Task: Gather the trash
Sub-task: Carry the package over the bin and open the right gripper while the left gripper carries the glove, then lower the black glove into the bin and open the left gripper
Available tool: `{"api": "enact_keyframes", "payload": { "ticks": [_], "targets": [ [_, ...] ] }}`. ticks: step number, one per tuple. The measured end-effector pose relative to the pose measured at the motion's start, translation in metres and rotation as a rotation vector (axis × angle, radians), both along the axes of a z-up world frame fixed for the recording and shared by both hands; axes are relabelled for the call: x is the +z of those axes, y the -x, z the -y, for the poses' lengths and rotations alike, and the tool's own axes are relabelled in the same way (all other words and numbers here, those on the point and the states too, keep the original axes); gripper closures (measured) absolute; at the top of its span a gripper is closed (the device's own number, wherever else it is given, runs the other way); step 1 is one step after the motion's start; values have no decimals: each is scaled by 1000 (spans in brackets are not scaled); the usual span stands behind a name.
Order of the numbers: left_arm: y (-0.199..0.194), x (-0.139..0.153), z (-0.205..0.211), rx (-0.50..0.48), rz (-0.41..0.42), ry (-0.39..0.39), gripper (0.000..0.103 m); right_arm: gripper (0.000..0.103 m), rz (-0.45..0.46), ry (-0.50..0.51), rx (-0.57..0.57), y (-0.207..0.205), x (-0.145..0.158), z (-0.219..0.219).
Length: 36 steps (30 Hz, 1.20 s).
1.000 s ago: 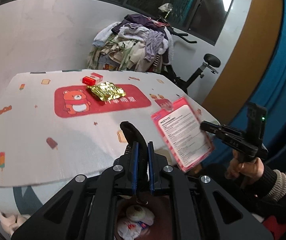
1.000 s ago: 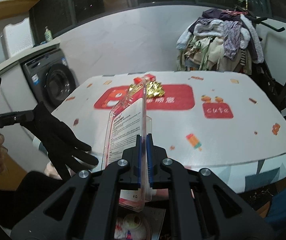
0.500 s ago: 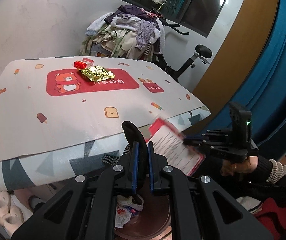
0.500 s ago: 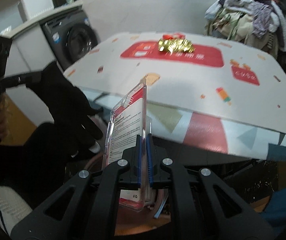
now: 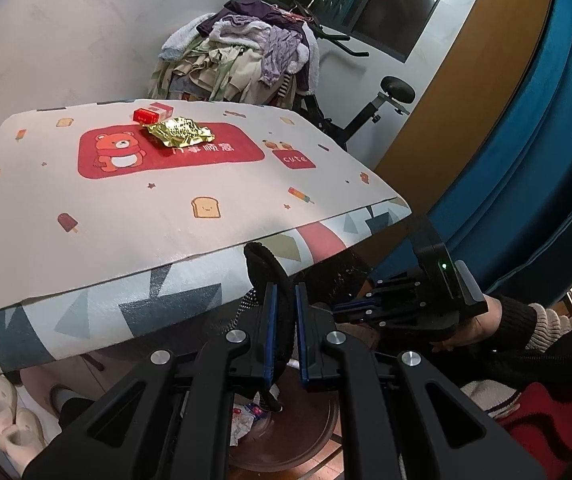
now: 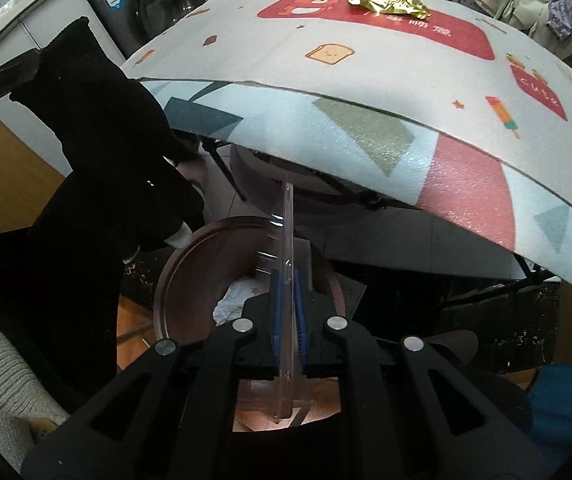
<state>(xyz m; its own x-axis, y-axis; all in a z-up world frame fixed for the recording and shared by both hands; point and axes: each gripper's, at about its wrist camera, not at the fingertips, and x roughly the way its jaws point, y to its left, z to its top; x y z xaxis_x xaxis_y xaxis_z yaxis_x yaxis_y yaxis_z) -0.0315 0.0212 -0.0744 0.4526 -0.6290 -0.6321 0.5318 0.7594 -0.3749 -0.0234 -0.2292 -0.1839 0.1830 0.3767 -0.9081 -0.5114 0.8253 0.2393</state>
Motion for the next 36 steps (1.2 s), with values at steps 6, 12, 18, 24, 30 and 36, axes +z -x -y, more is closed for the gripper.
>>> {"api": "enact_keyframes", "payload": {
  "ticks": [6,12,18,24,30,36],
  "targets": [
    [2,-5,5,-21,-9,-5,94,71,-3,-36,-3,-3,4,3],
    [5,-14,12,-50,-18,-19,94,55,41,-76,-52,-10,15,14],
    [4,-30,17,-64,-56,-29,94,14,170,-110,-86,-16,34,22],
    [1,-48,27,-89,-80,-69,94,6,332,-128,-144,-20,45,32],
    [-4,-65,36,-113,-99,-107,94,6,358,-79,-181,-18,29,28],
    [-12,-88,42,-121,-111,-154,94,6,393,-44,-110,-13,28,9]
  ]
}}
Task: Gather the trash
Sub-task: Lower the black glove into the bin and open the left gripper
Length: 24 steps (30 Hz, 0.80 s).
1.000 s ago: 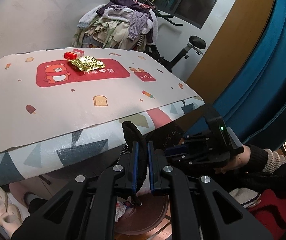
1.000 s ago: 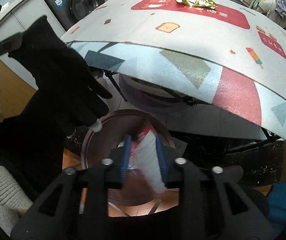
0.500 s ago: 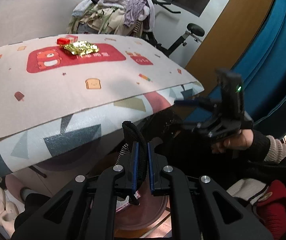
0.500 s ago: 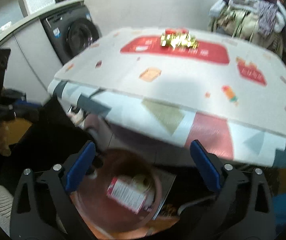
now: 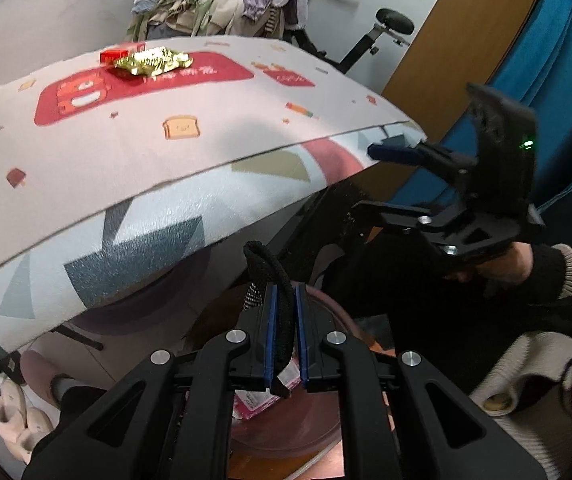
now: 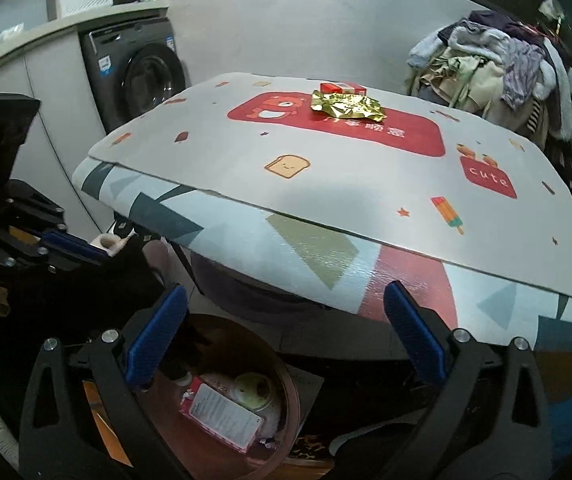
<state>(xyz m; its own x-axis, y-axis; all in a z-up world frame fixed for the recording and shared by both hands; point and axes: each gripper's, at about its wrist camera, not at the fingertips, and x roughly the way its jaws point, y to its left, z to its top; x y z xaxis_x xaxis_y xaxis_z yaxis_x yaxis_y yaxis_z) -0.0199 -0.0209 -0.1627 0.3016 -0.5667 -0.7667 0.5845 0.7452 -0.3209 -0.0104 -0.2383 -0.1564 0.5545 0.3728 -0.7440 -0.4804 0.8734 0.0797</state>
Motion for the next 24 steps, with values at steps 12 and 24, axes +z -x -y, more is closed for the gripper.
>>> {"api": "enact_keyframes", "payload": {
  "ticks": [12,24],
  "targets": [
    [-9,-48,4,-4,-60,-13,94,6,-18,-28,-40,-7,-3,5],
    [-13,-42,-8,113,0,-34,17,6,-27,-37,-52,-9,-4,9]
  ]
}}
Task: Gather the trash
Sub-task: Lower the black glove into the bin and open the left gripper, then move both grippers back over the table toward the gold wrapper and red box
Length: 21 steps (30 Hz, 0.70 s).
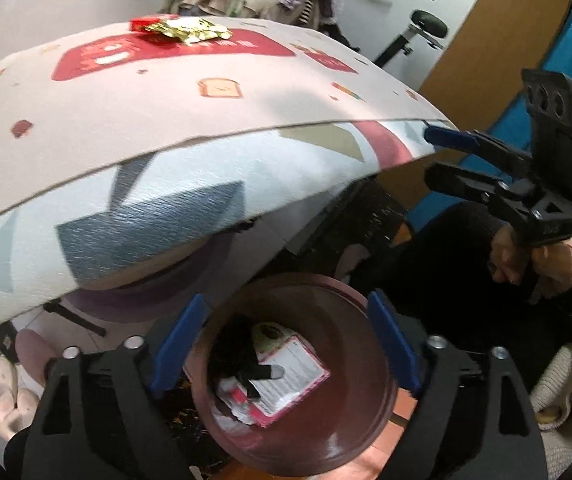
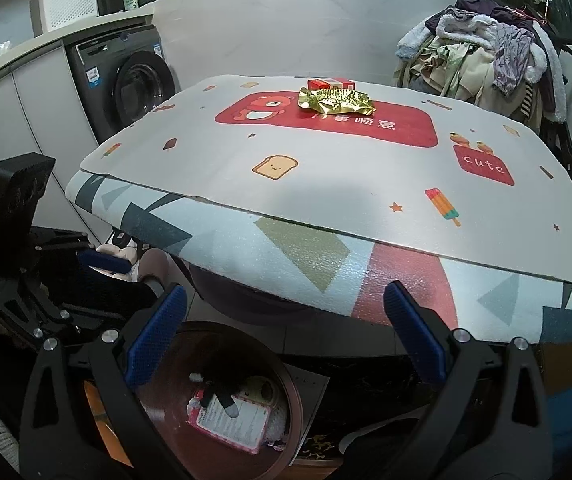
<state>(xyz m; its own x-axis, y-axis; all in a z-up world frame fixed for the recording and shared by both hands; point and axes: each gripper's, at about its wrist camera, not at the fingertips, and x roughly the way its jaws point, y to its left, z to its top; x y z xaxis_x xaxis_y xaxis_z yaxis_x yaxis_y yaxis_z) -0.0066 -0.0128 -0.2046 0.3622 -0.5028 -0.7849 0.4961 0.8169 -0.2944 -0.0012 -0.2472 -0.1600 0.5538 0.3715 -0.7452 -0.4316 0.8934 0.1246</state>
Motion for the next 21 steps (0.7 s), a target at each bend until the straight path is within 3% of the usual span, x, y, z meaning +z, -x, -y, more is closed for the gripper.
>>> {"api": "enact_keyframes", "payload": {
  "ticks": [7,21],
  "targets": [
    [-3,5,-11,88,29,-18,7,6,-3,-2,-4,-1,0,1],
    [-12,2,-27,195,16,-42,6,6,-5,5,-6,-1,-1,0]
  ]
}}
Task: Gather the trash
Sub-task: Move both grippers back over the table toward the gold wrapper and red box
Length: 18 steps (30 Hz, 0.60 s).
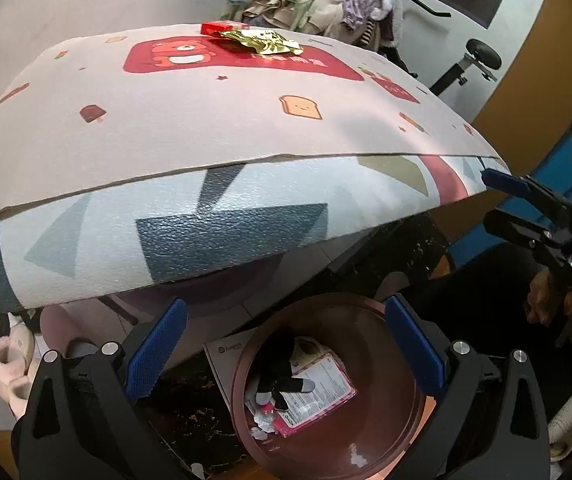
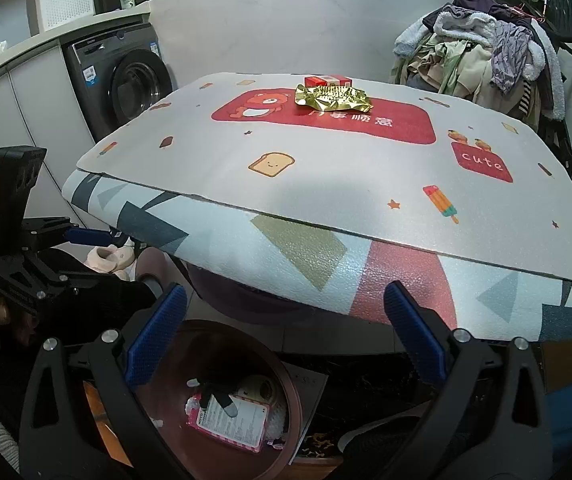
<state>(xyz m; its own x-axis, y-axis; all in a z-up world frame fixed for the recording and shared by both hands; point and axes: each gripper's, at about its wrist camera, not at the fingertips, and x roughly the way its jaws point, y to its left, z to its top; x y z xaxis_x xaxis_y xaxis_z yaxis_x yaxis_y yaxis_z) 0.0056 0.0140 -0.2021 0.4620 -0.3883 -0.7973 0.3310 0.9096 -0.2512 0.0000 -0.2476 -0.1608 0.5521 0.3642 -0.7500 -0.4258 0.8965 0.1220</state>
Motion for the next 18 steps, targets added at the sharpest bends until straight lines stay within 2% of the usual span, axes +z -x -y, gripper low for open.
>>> {"api": "enact_keyframes", "payload": {
  "ticks": [7,9,11,15,18],
  "targets": [
    [-8,10,-12,49,15,44,6,6,-45,-11,8,-7,-3,1],
    [-11,19,-18,66,44,65,6,6,-43,-25,-12,-13,-1,5],
    [-16,29,-21,78,85,52,6,6,-38,-33,-27,-19,2,8],
    [-38,49,-31,106,149,53,6,6,19,-108,-51,-47,18,21],
    [-60,63,-41,130,179,73,6,6,16,-140,-54,-78,27,22]
  ]
}}
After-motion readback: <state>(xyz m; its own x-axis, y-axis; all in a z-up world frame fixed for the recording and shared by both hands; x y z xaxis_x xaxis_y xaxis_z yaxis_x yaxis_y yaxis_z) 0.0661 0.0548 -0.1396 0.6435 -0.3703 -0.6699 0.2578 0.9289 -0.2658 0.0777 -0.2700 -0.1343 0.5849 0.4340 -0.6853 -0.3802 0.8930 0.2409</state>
